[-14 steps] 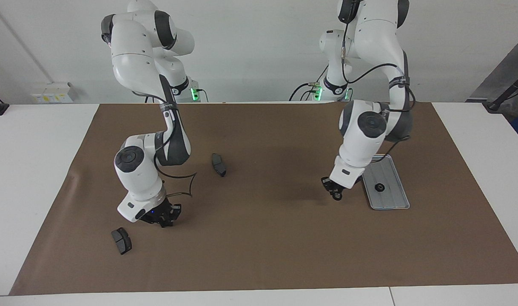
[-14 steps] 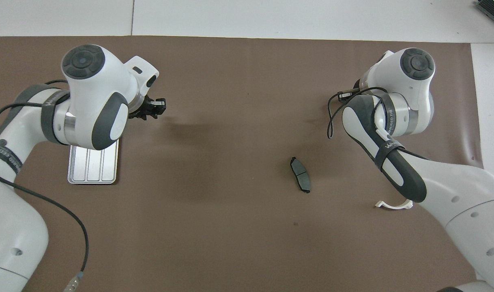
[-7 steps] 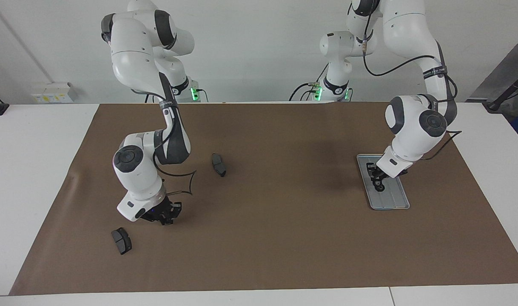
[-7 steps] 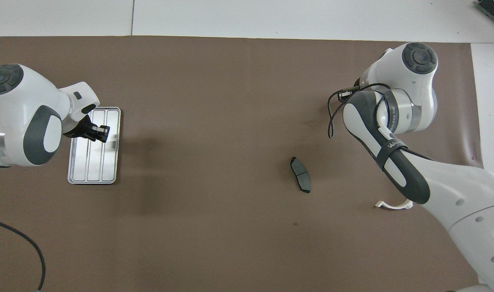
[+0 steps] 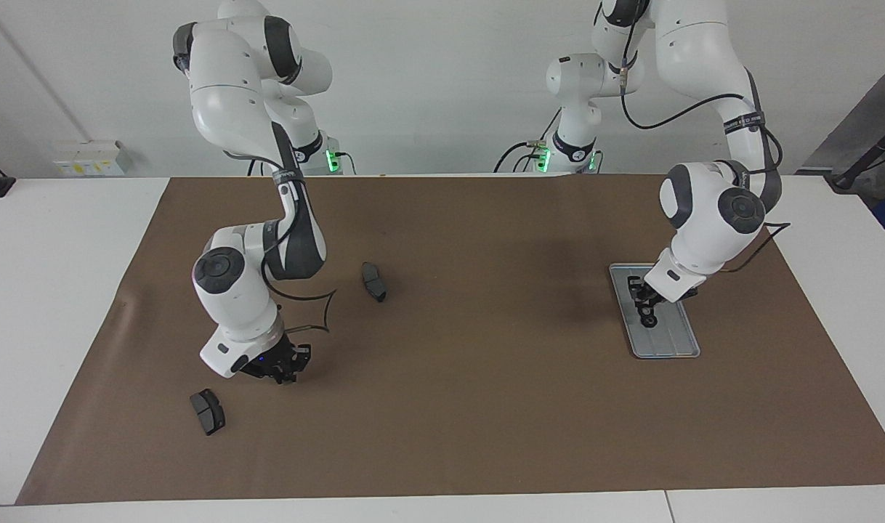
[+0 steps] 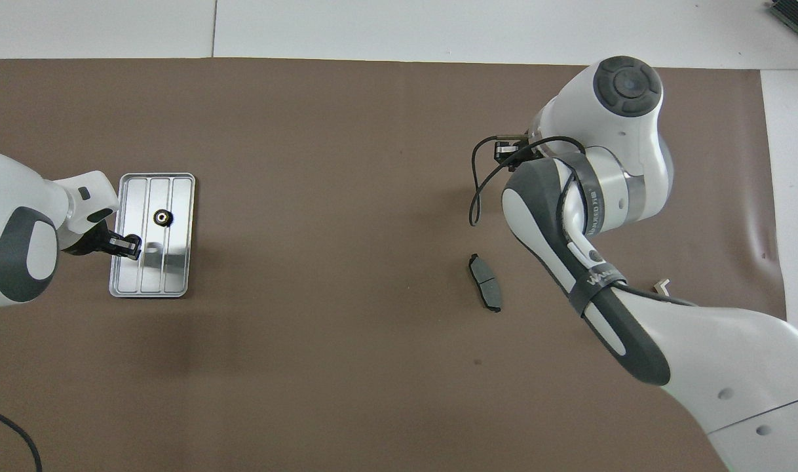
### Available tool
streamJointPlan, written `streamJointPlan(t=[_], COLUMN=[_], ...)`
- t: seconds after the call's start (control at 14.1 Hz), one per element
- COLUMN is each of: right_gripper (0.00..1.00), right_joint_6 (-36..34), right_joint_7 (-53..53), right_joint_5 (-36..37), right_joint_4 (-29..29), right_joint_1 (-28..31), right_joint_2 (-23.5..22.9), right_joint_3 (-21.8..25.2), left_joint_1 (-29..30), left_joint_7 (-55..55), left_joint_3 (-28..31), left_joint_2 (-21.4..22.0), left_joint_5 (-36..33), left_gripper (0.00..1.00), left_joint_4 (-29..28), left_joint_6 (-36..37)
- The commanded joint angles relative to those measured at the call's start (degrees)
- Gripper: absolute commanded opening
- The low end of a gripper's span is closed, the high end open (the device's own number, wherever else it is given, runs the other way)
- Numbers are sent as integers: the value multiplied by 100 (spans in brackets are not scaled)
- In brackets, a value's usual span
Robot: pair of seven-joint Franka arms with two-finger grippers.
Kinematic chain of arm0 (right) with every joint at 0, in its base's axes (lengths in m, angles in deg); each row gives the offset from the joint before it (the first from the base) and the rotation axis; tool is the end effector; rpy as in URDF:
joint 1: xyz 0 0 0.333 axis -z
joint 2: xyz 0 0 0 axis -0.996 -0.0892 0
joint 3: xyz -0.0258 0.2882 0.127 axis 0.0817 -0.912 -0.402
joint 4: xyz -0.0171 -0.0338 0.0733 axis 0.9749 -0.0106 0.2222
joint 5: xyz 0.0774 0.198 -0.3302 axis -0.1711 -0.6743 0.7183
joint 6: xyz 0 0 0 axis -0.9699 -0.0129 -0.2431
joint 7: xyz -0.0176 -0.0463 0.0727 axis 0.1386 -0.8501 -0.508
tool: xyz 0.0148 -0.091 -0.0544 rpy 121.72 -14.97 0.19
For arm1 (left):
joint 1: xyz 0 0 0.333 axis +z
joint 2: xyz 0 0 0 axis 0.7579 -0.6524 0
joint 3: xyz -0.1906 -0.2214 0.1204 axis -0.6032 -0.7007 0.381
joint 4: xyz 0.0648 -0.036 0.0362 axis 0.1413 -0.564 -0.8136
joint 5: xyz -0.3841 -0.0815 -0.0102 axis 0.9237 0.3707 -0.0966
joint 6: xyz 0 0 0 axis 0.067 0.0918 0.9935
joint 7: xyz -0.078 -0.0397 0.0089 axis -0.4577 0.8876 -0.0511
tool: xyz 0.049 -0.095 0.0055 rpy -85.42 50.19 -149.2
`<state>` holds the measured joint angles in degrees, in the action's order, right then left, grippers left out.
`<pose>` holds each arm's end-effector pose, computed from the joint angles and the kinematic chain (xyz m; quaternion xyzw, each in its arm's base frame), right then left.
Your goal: Pick bearing gear from pile to tray
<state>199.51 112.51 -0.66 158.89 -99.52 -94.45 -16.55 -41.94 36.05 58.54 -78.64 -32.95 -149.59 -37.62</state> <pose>0.6716 0.2012 0.3848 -0.9976 0.0543 -0.0400 0.0161 0.5642 0.0433 0.3318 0.9879 -0.1435 -0.0579 0.0089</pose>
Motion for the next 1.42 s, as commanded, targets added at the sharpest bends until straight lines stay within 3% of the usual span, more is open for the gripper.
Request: streamJointPlan(t=[0.0, 0.07, 0.21, 0.43, 0.85, 0.92, 1.0, 1.07, 1.35], right_gripper=[0, 0, 0, 0, 0, 7, 73, 100, 100], right_joint_6=[191, 453, 850, 1098, 1098, 1098, 1106, 1054, 1001], right_joint_7=[908, 1460, 2227, 2668, 3003, 3012, 3021, 3039, 3013], right_joint_5=[-99, -46, -2, 42, 16, 16, 24, 42, 437], right_joint_4=[62, 62, 62, 89, 431, 493, 537, 528, 493], right_joint_1=[-554, -879, -1364, -1682, -2165, -2175, -2175, -2175, -2035], right_joint_2=[-6, -137, -471, -613, -525, -490, -481, -481, -254], right_joint_3=[-4, -13, -4, -4, -4, -4, -4, 5, 110], left_joint_1=[49, 49, 22, -91, -1101, -1294, -1488, -1637, -2060], left_joint_7=[-86, -86, -86, 141, 2257, 2635, 3056, 3374, 4174], left_joint_3=[-50, -59, -59, -94, -103, -103, -103, -103, -94], left_joint_2=[224, 224, 224, 207, 110, 93, 14, -47, -171], left_joint_5=[9, 9, 9, 17, 17, 17, 17, 26, 439], left_gripper=[48, 74, 93, 96, 96, 96, 96, 95, 85], left_joint_4=[-273, -273, -247, -72, 403, 508, 640, 807, 1194], left_joint_6=[-211, -228, -220, -237, -246, -246, -246, -211, -246])
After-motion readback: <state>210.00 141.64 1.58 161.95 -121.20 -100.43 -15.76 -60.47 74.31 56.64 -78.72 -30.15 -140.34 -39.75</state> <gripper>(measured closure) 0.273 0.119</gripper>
